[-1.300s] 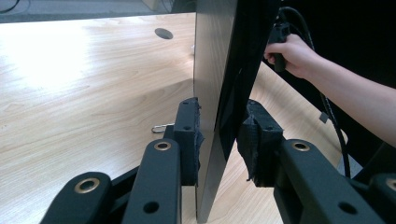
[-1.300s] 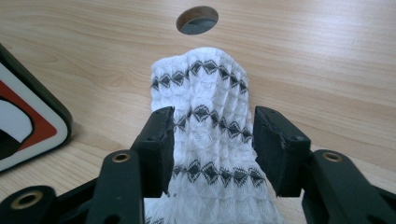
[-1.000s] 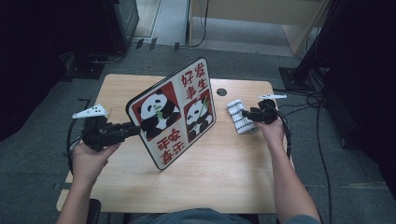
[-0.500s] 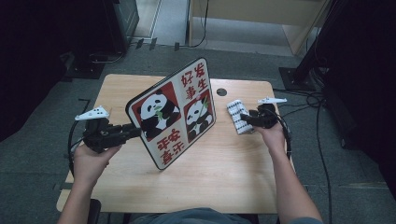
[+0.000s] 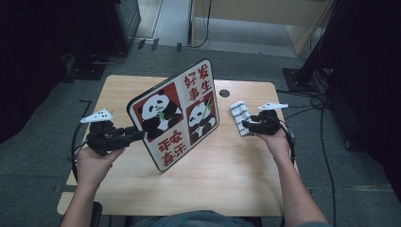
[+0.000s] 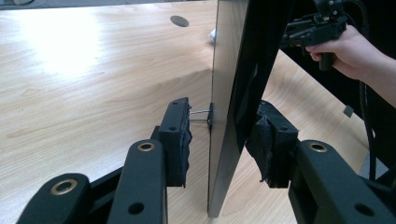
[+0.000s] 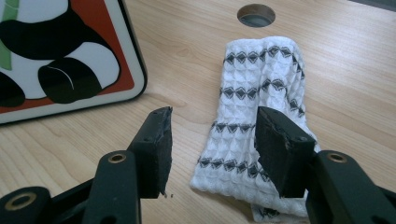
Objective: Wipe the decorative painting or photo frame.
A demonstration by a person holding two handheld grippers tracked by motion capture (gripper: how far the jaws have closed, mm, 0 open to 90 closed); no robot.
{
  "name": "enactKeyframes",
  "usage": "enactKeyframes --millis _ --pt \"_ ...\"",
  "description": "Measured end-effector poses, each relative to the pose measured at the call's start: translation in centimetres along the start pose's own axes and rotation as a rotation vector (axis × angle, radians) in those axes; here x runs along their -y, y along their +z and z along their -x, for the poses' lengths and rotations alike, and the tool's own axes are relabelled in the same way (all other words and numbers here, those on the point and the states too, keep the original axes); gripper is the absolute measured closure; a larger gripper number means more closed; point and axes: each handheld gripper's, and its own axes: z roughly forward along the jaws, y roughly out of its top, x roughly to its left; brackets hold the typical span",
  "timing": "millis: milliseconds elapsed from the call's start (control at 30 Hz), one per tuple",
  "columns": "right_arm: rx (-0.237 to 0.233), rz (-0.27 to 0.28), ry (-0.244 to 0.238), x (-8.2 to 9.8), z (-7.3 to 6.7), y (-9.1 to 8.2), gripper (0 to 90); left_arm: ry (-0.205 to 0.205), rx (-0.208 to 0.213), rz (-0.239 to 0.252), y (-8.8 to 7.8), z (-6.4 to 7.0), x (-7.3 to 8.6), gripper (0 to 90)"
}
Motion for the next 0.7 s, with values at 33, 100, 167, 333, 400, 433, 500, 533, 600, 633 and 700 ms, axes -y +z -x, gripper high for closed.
enactKeyframes --millis 33,100,167,333,400,433,500,533,600,633,700 --pt "0.000 0.002 0.002 0.0 0.0 -0.1 47.7 -0.002 -0.001 0.002 0.0 0.0 0.0 60.3" --pt "-0.004 0.013 0.008 0.0 0.1 -0.3 47.7 -0.004 -0.001 0.003 0.1 -0.1 0.1 60.3" --pt "-0.008 0.016 0.023 0.0 0.1 -0.4 47.7 -0.003 0.000 0.004 0.1 -0.1 0.1 60.2" --pt "-0.009 0.030 0.027 0.2 0.0 -0.9 47.7 -0.010 -0.011 0.017 0.1 -0.5 0.2 59.9" --pt "-0.011 0.032 0.030 0.2 -0.1 -1.1 47.7 -0.002 -0.029 0.001 0.2 -0.5 0.3 60.0" --pt "-0.010 0.036 0.027 0.2 -0.2 -1.2 47.5 0.004 -0.039 -0.011 0.4 -0.5 0.3 60.3" --pt "-0.011 0.038 0.028 0.3 -0.2 -1.4 47.5 0.006 -0.050 -0.026 0.6 -0.4 0.4 60.5" --pt "-0.010 0.038 0.029 0.3 -0.2 -1.4 47.5 0.004 -0.052 -0.026 0.8 -0.5 0.5 60.5" --pt "-0.011 0.036 0.032 0.4 -0.3 -1.6 47.4 -0.004 -0.042 -0.025 1.0 -0.7 0.5 60.0" --pt "-0.012 0.034 0.034 0.4 -0.4 -1.7 47.3 -0.009 -0.038 -0.021 1.0 -0.7 0.5 59.7" --pt "-0.015 0.035 0.031 0.5 -0.4 -1.8 46.9 -0.014 -0.033 -0.019 1.1 -0.9 0.5 59.4"
